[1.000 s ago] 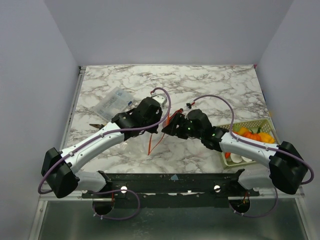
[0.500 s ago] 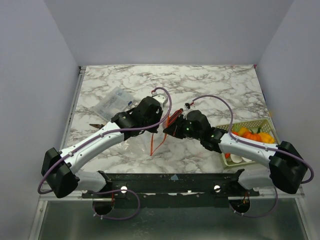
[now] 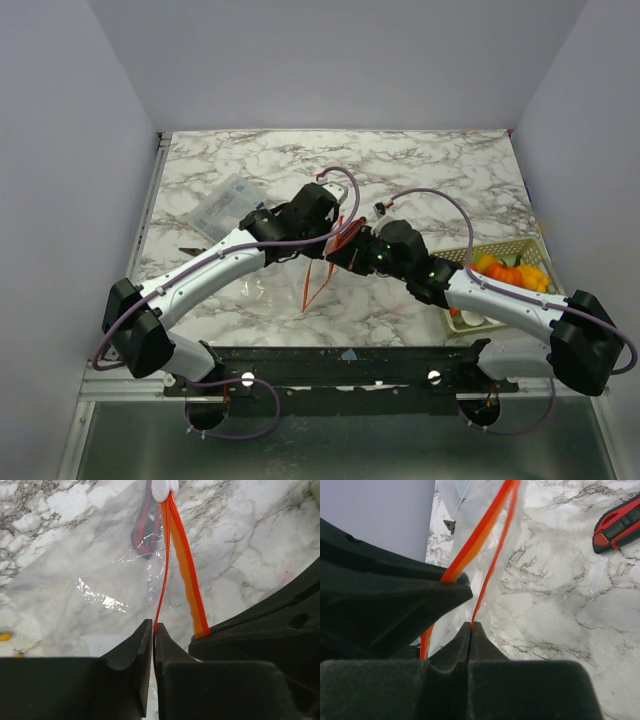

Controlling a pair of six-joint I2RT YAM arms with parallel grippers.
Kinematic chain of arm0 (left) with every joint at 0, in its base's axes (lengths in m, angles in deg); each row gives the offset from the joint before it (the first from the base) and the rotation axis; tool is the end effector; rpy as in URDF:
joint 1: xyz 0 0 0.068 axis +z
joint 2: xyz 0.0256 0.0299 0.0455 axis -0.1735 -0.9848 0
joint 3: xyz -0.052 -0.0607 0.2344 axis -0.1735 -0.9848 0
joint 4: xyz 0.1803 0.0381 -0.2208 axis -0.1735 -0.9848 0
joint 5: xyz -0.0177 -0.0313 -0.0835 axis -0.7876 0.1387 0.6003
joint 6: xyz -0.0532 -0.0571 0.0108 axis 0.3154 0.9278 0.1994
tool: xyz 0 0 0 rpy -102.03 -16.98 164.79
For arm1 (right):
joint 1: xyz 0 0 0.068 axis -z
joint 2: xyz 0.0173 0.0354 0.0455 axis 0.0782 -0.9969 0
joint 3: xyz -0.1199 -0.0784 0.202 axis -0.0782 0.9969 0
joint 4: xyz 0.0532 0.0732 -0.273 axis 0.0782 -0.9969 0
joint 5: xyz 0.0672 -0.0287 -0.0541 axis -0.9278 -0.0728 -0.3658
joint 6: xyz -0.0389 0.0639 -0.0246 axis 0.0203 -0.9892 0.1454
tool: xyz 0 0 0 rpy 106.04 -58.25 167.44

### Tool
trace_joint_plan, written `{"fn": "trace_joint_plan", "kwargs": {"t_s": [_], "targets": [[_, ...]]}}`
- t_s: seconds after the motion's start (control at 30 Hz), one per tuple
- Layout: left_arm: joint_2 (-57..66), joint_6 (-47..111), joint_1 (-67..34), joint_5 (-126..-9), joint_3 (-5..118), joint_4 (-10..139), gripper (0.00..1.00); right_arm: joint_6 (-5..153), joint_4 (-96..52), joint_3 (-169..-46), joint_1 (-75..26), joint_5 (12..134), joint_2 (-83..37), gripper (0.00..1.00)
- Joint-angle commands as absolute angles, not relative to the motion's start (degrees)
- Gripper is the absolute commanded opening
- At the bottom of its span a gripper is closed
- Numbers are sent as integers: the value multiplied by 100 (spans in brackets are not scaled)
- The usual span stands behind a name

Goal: Place the food in the zip-top bag and seal the zipper
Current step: Open the zipper of the food storage bag at the center of the board.

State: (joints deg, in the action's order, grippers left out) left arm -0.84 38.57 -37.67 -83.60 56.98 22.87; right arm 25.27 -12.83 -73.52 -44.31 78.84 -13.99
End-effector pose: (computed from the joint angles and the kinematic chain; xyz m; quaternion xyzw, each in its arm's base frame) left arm 0.2467 -0.2567 0.2629 0.2129 0.9066 -0.1398 0.3365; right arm 0.2242 0.2601 0.1995 0.0392 0.8273 0.4525 0.3306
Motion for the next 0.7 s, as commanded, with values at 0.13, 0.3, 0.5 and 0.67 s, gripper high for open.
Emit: {"fn": "trace_joint_plan", "kwargs": {"t_s": [0.13, 0.3, 0.5, 0.67], "targets": [[-192, 3731, -3812, -9019, 6432, 1469, 0, 2593, -2732, -7428, -4473, 9448, -924, 0], [-68, 3527, -3809, -8955, 6428, 1604, 0, 2813, -3233, -7336, -4474, 9952, -801, 0], [277, 3304, -3809, -8375, 5623, 2356, 0, 3126, -3340, -7492, -4474, 9668, -956, 0], [157, 3405, -3809, -8106, 5615, 2277, 0, 3340, -3475, -7735, -4473, 9586, -1015, 7]]}}
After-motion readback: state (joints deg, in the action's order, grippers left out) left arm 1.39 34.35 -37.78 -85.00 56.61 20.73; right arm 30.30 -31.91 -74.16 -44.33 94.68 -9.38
